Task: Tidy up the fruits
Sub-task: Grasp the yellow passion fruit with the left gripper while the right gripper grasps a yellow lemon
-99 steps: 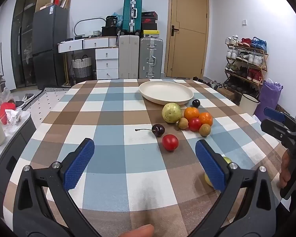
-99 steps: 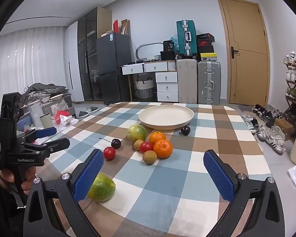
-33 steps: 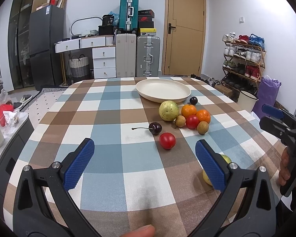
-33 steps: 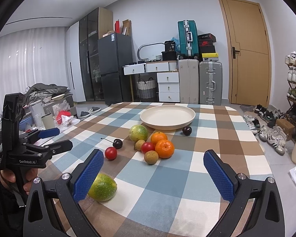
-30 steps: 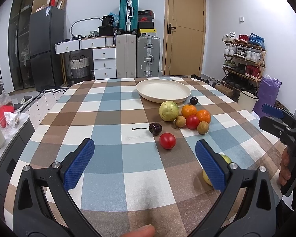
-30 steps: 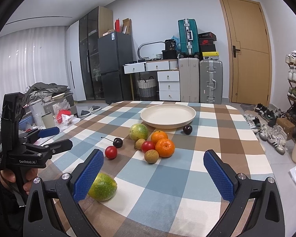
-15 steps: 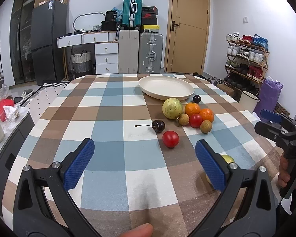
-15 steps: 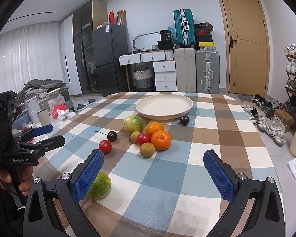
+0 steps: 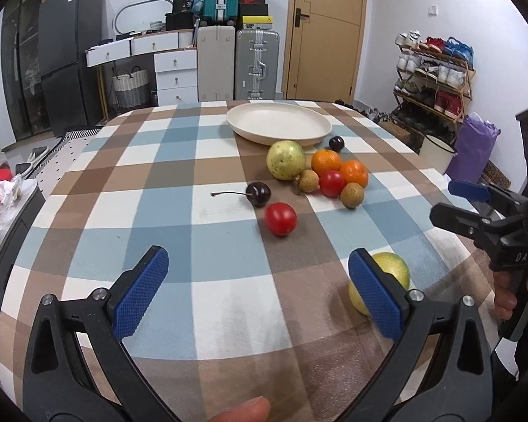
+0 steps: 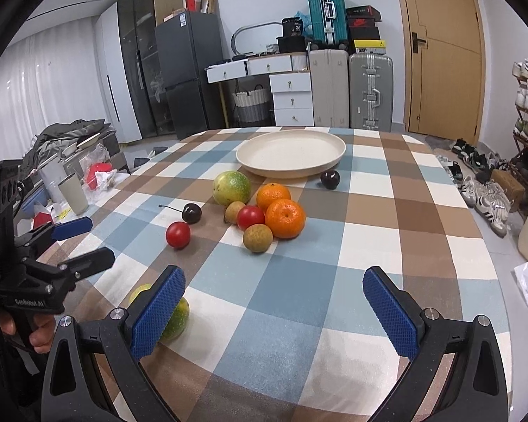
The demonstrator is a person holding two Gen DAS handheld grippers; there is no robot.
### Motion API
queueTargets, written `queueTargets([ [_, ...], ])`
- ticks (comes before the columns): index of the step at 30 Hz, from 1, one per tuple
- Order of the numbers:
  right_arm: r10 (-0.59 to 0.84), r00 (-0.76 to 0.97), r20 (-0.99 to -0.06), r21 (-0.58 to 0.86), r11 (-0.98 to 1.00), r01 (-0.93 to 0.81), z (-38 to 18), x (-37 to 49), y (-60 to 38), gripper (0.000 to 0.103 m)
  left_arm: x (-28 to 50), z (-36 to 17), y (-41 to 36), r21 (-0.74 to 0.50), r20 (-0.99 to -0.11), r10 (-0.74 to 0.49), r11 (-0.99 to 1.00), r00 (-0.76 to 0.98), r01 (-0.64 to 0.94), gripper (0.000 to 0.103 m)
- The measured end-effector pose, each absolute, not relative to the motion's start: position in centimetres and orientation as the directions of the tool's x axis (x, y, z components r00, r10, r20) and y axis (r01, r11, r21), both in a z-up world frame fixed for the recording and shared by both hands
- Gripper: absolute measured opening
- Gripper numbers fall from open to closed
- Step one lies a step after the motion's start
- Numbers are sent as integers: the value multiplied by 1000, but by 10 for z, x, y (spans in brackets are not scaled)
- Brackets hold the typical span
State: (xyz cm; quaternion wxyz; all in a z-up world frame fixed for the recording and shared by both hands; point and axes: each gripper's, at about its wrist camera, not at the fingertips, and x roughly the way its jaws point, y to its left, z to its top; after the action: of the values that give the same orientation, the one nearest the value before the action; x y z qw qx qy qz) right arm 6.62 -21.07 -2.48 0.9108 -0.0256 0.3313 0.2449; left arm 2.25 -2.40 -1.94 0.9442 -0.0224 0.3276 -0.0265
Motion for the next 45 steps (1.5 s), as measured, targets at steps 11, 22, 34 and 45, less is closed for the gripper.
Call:
queueTargets([
  [11, 391, 633, -668, 81, 884, -461, -26, 71, -213, 103, 32, -28, -60, -109, -677, -180, 984, 713, 144, 102],
  [22, 389, 635, -668, 78, 885, -459, -28, 70, -218, 103, 33, -37, -86, -140, -707, -298, 948, 641, 285, 95],
  [34, 396, 628, -670, 101, 887, -451, -33, 68, -226, 103, 37, -45, -122, -205, -707, -437, 879, 556, 431, 47],
  [45, 413, 591, -693, 141, 882, -450, -38, 81, -224, 102, 39, -26, -83, -161, -667, -338, 935, 664, 314, 47],
])
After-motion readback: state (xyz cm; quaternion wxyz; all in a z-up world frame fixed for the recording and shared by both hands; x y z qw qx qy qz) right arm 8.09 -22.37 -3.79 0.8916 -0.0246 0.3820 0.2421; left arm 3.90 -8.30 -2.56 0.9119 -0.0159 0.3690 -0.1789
